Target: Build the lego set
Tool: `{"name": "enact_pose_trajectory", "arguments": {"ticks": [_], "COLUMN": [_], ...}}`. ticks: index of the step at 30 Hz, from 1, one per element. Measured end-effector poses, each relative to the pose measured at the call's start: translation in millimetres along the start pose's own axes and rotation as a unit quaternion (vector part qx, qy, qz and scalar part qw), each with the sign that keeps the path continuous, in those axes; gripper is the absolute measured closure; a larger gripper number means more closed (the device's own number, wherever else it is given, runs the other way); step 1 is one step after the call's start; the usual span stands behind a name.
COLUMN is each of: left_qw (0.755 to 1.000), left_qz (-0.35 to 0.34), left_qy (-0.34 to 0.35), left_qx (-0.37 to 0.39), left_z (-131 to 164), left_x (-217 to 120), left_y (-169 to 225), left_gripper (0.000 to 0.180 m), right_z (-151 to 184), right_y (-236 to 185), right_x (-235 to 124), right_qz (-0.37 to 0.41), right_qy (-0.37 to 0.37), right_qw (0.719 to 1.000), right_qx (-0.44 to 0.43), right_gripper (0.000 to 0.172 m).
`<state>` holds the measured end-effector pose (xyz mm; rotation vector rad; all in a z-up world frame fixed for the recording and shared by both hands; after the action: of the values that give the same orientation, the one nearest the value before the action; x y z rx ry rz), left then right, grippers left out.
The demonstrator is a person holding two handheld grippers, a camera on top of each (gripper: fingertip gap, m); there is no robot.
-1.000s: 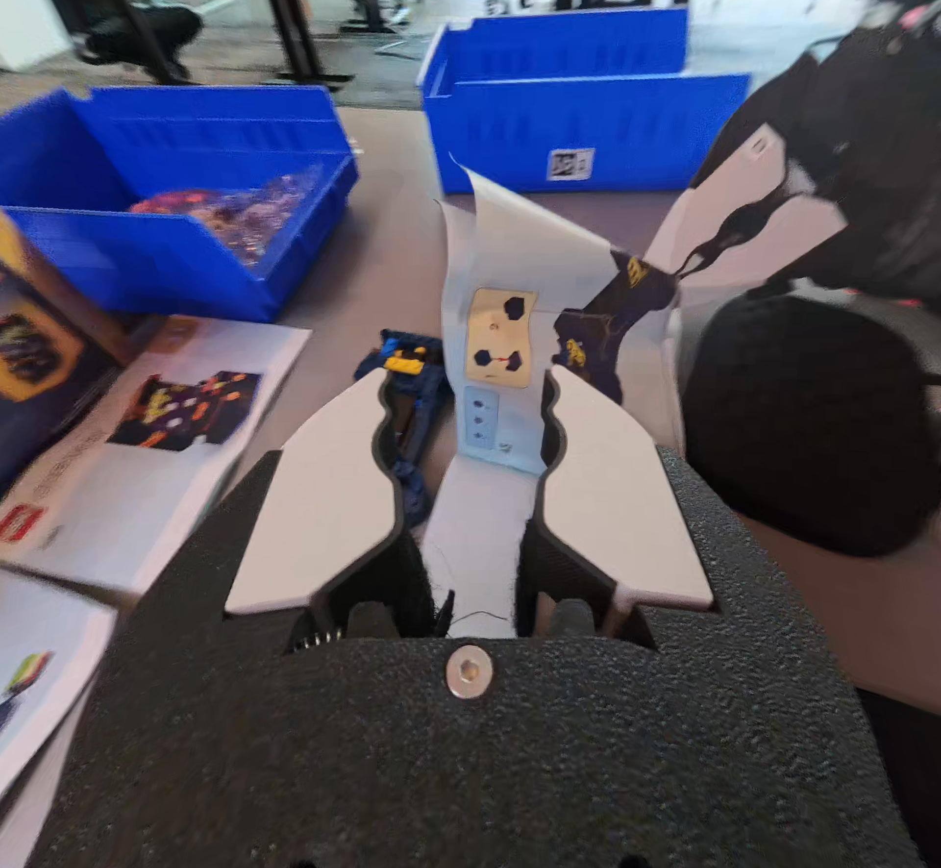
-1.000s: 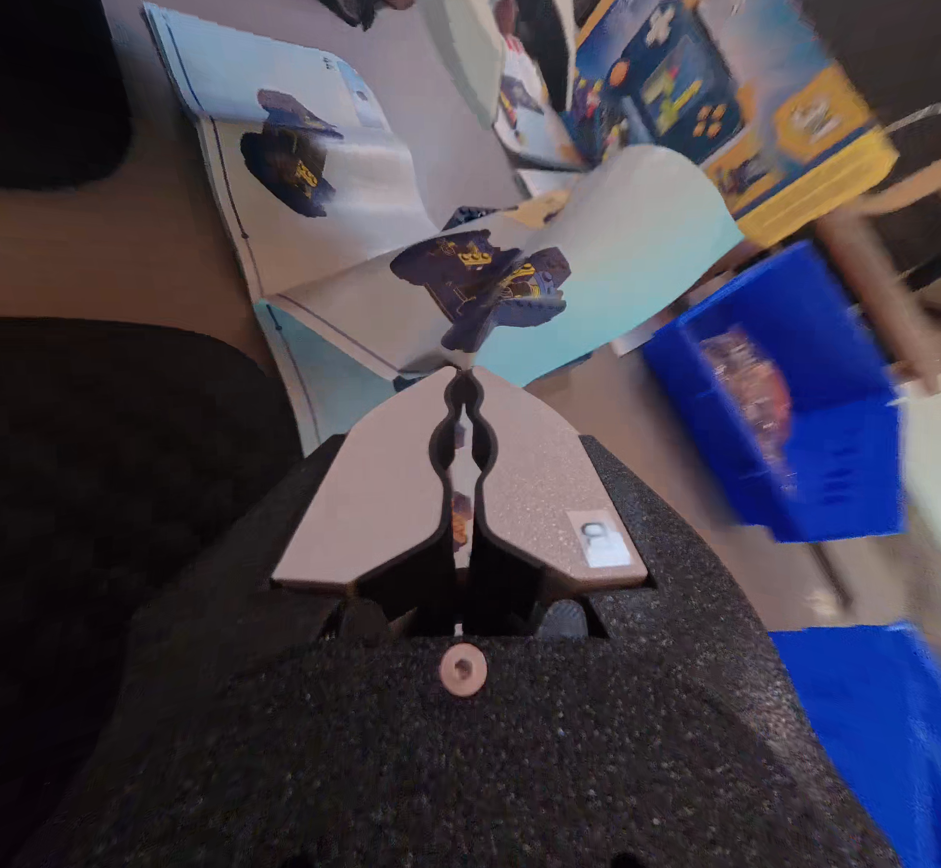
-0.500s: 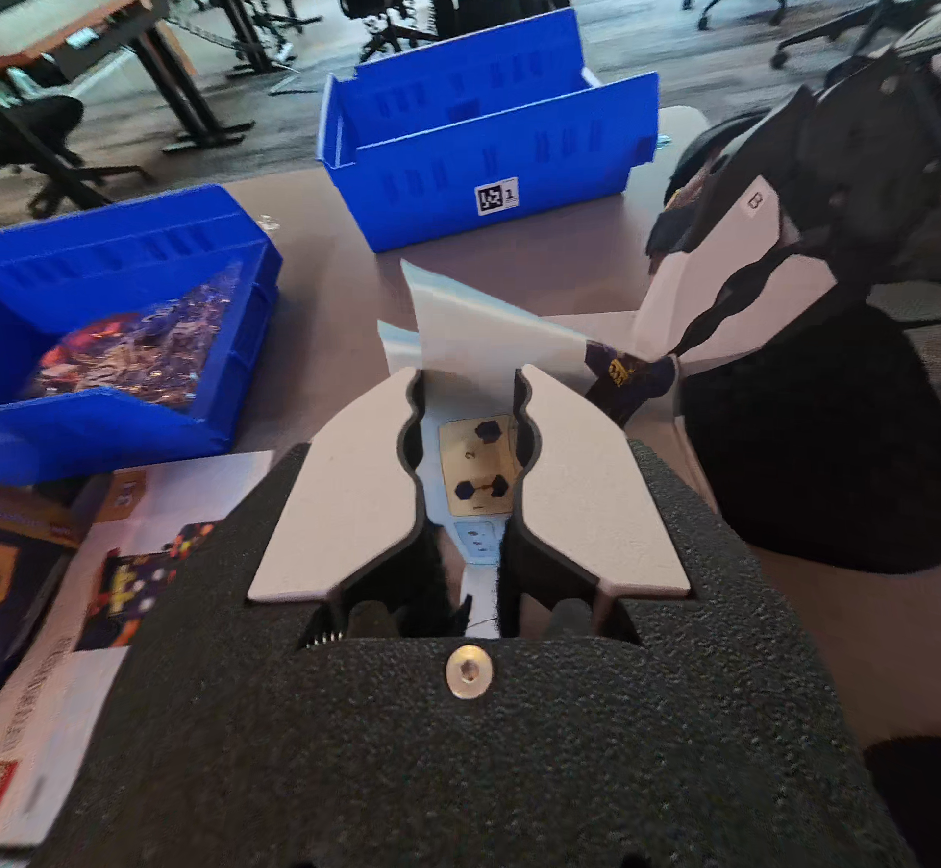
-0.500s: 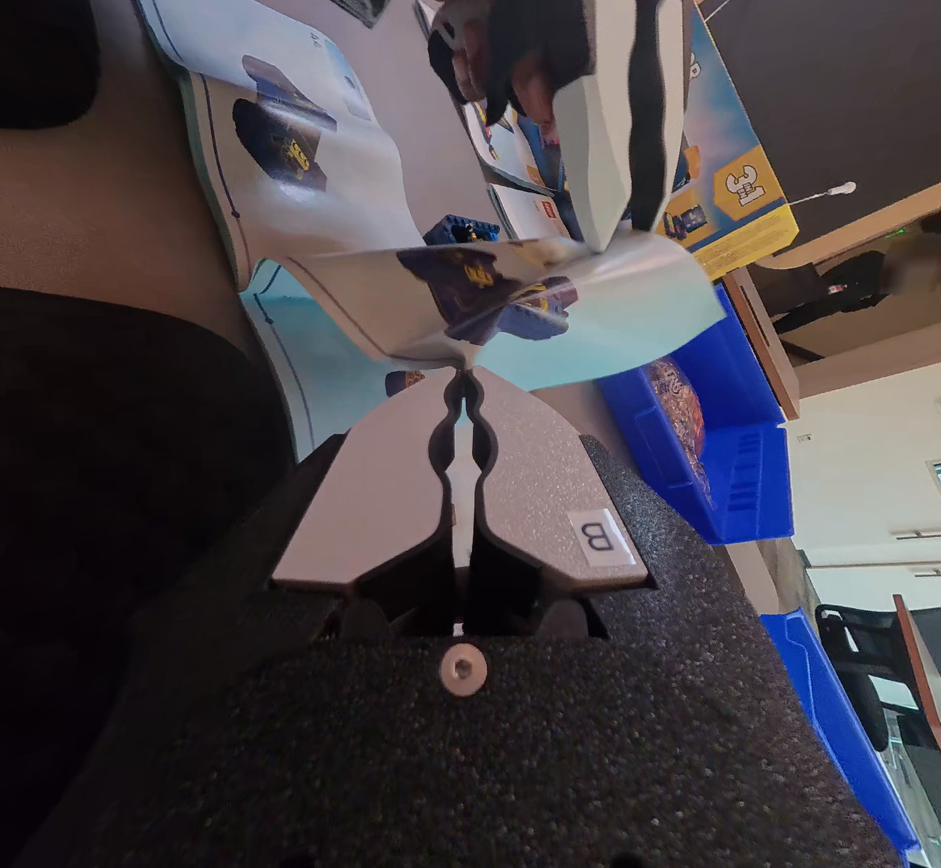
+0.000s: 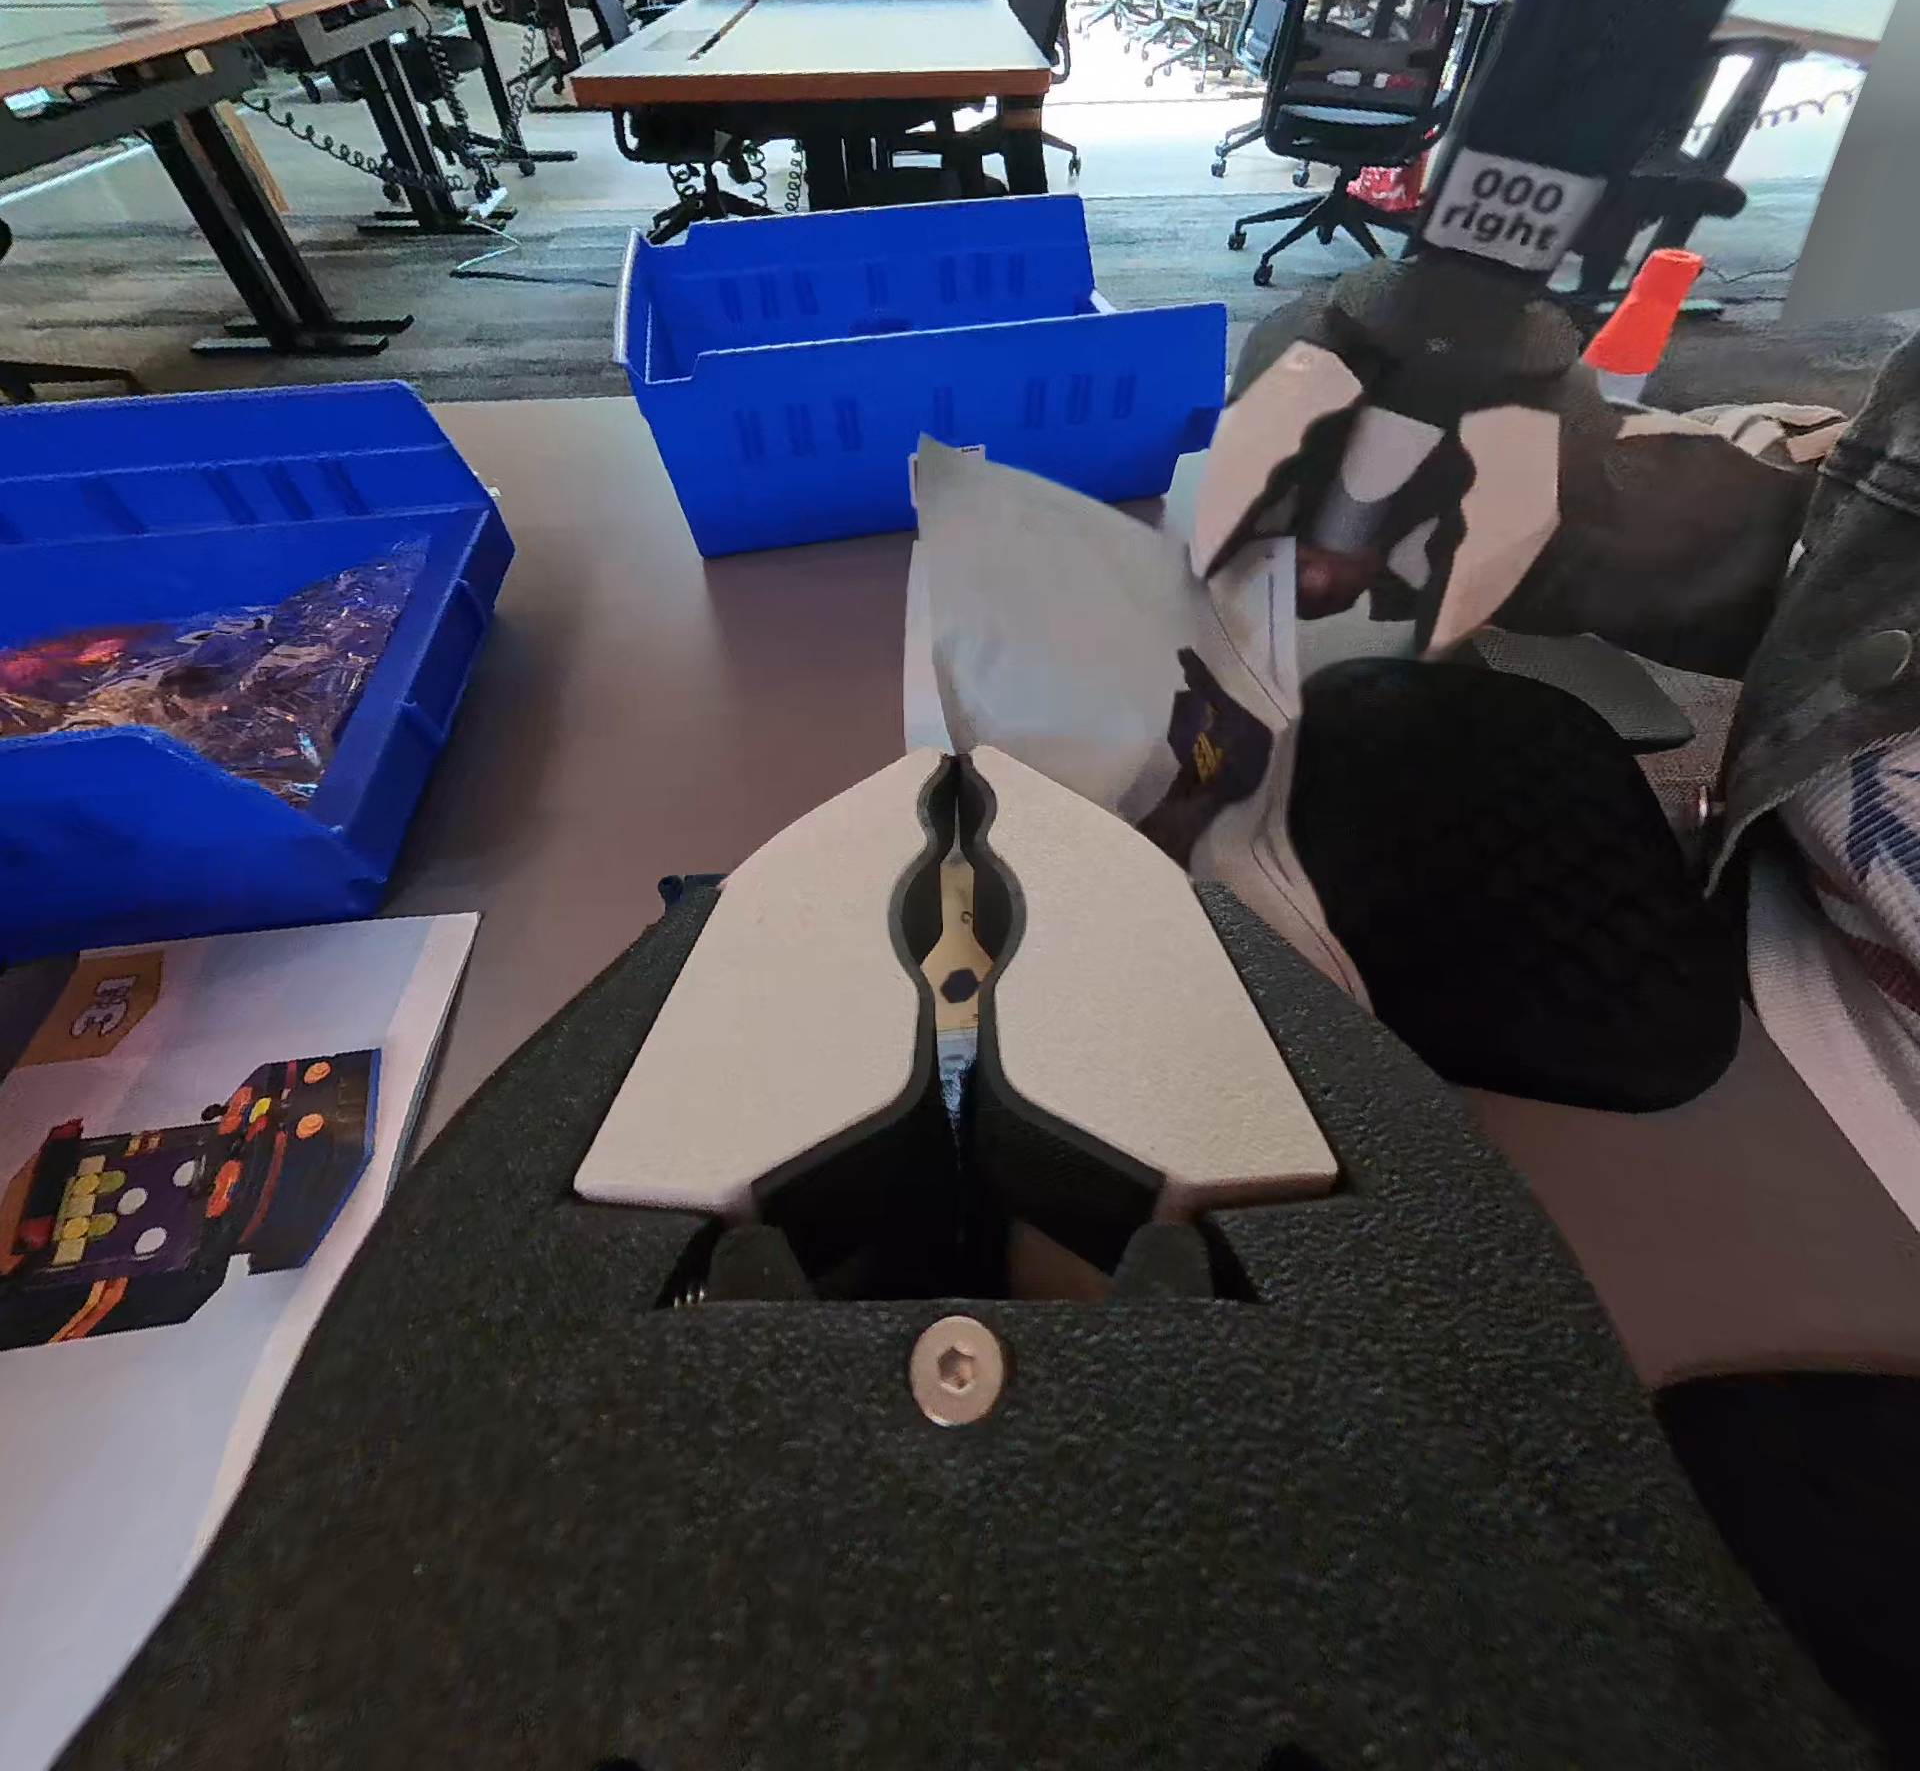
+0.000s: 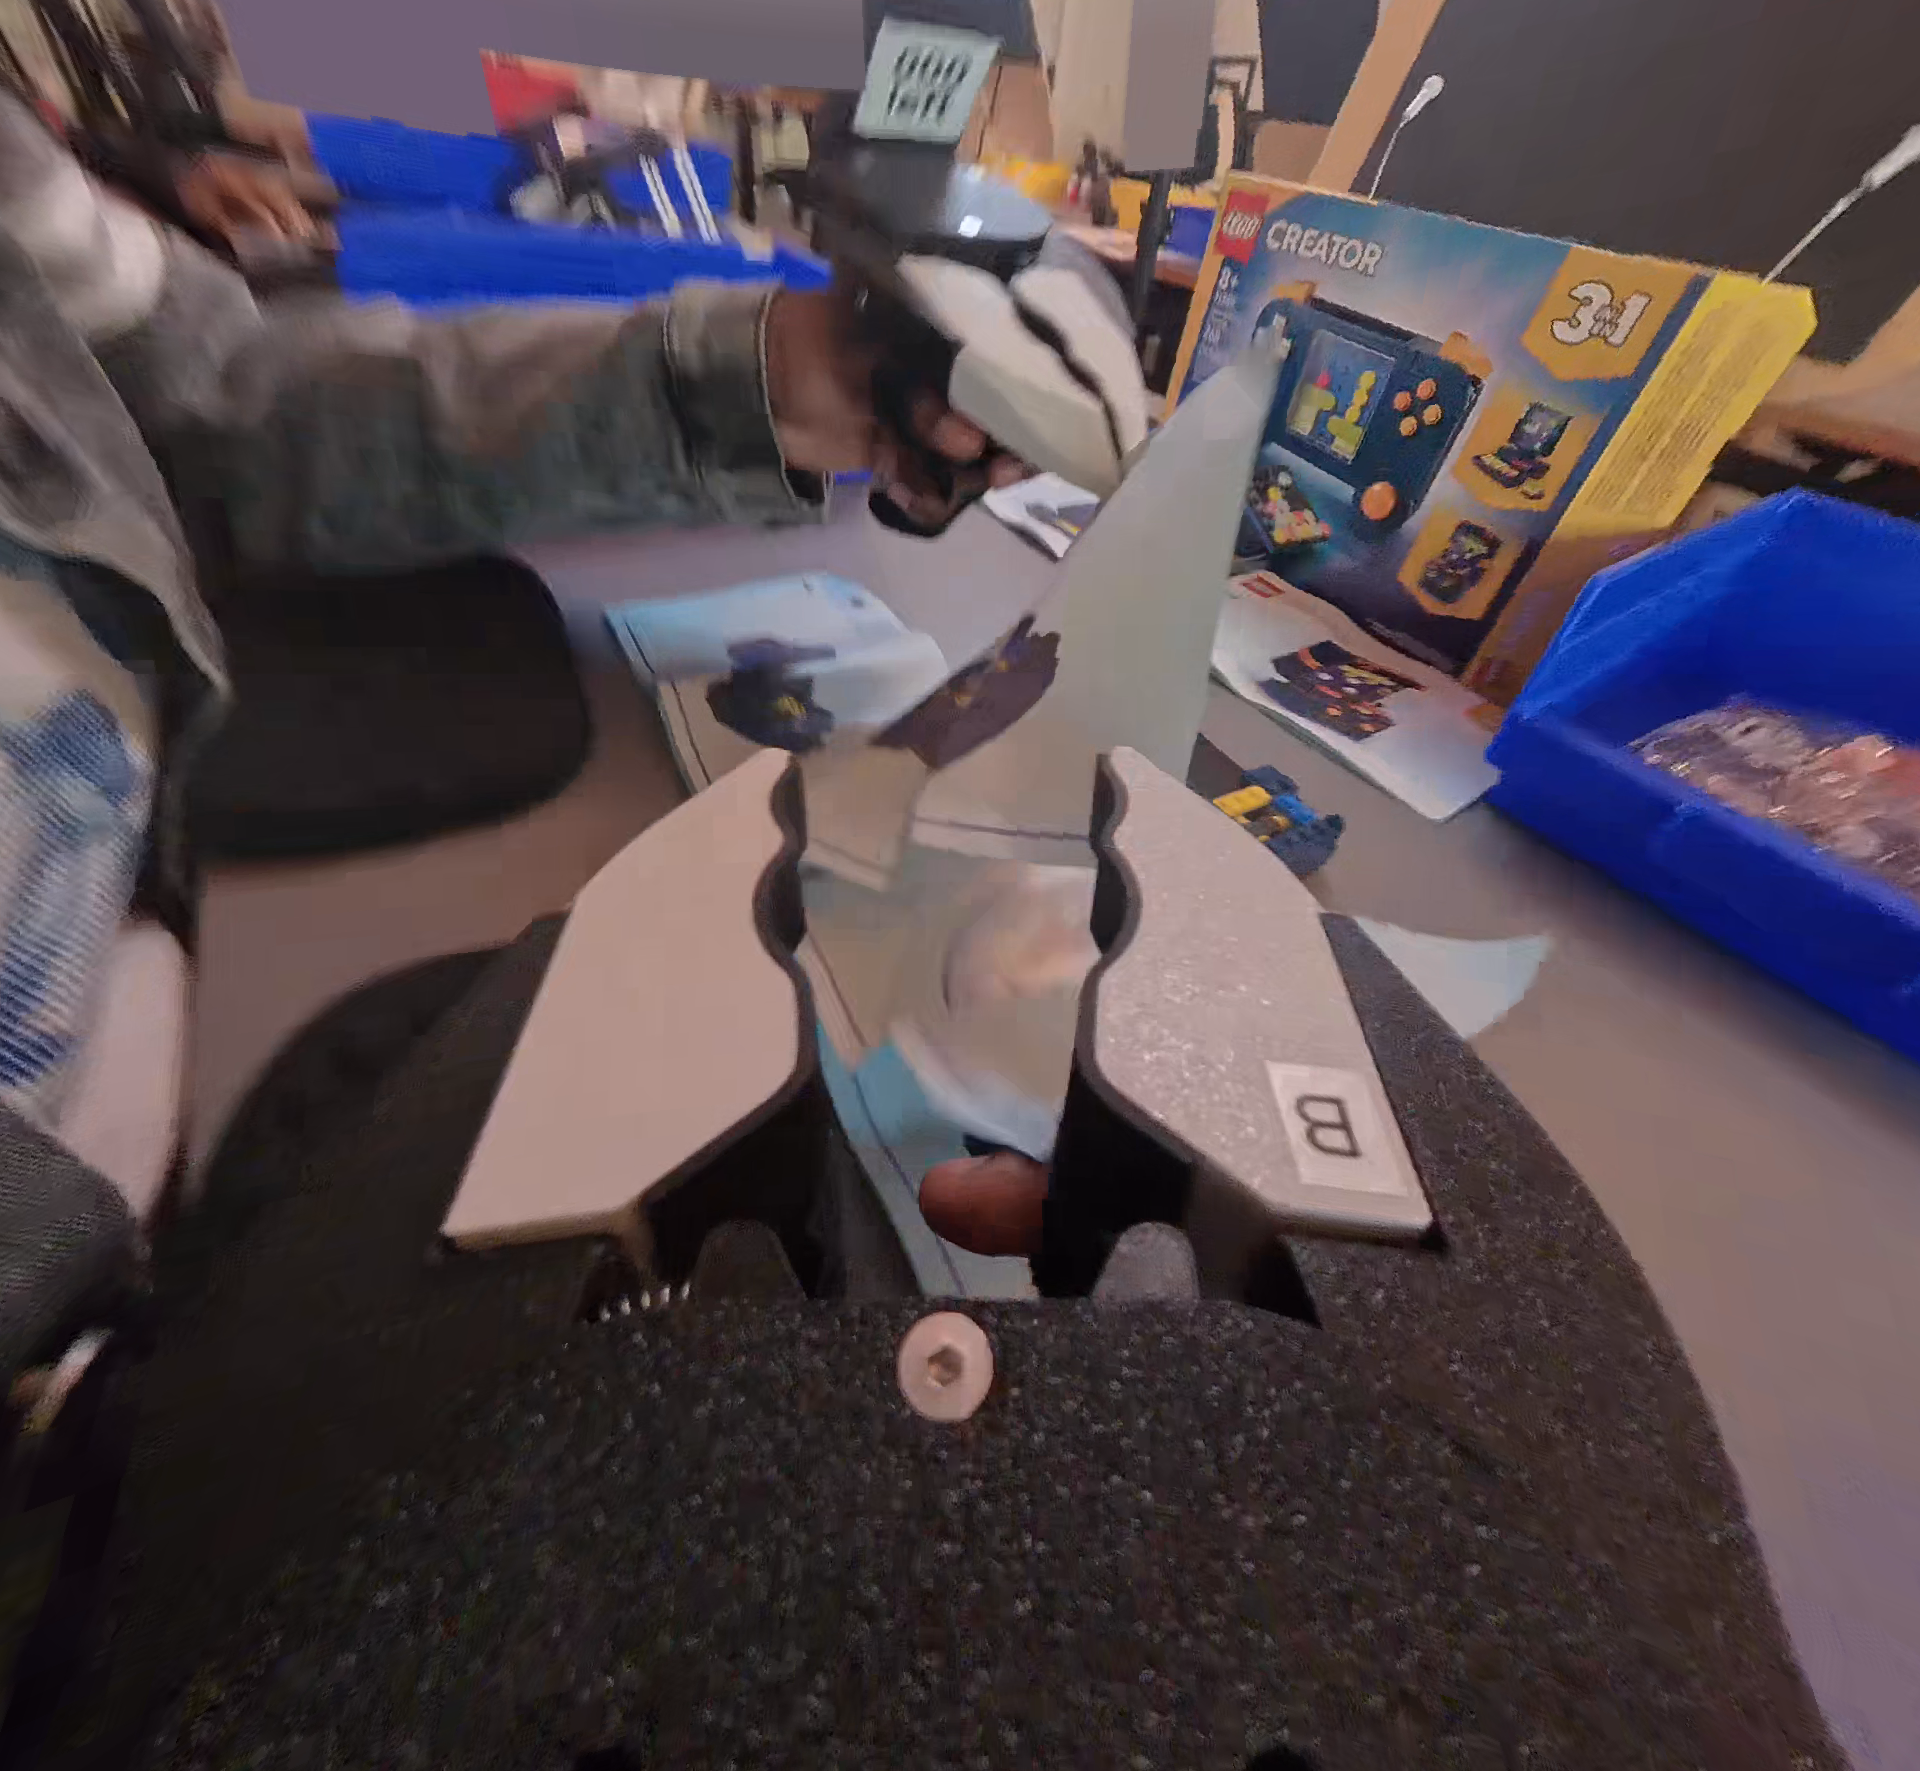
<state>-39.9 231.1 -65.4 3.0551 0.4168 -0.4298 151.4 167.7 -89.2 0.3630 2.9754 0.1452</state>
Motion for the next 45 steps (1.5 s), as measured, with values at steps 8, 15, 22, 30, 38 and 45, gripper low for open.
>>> {"name": "enact_pose_trajectory", "arguments": {"ticks": [8, 15, 22, 30, 38, 45], "left_qw": [1.0, 1.0, 0.977, 0.911, 0.917, 0.922], "left_qz": [-0.004, -0.016, -0.123, -0.108, -0.158, -0.251], "left_qy": [0.003, 0.015, 0.096, 0.231, 0.161, 0.074], "left_qx": [-0.005, -0.02, -0.142, -0.323, -0.33, -0.286], "left_z": [6, 10, 11, 33, 28, 26], "left_x": [-8, -18, -76, -102, -99, -99], "left_y": [3, 2, 10, 75, 91, 90], "left_gripper": [0.18, 0.18, 0.124, 0.107, 0.104, 0.11], "right_z": [9, 17, -21, -20, -6, 2], "right_y": [21, 6, -25, -73, -88, -97], "right_x": [3, 38, 72, 118, 149, 167], "right_qz": [0.033, -0.087, -0.059, 0.029, 0.036, 0.048], "right_qy": [-0.085, -0.058, 0.011, -0.09, -0.17, -0.225], "right_qw": [0.993, 0.973, 0.998, 0.952, 0.919, 0.876], "right_qx": [0.072, 0.205, -0.017, -0.29, -0.355, -0.425], "right_gripper": [0.099, 0.15, 0.172, 0.172, 0.171, 0.171]}}
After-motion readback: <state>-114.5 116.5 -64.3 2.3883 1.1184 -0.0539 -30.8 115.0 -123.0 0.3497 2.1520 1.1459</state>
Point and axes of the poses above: each gripper's, where its closed fingertips meet, x out along the fingers, z out of its underside, y = z × x across the jaws, the point moved 6 cm from there along -x, back along the fingers
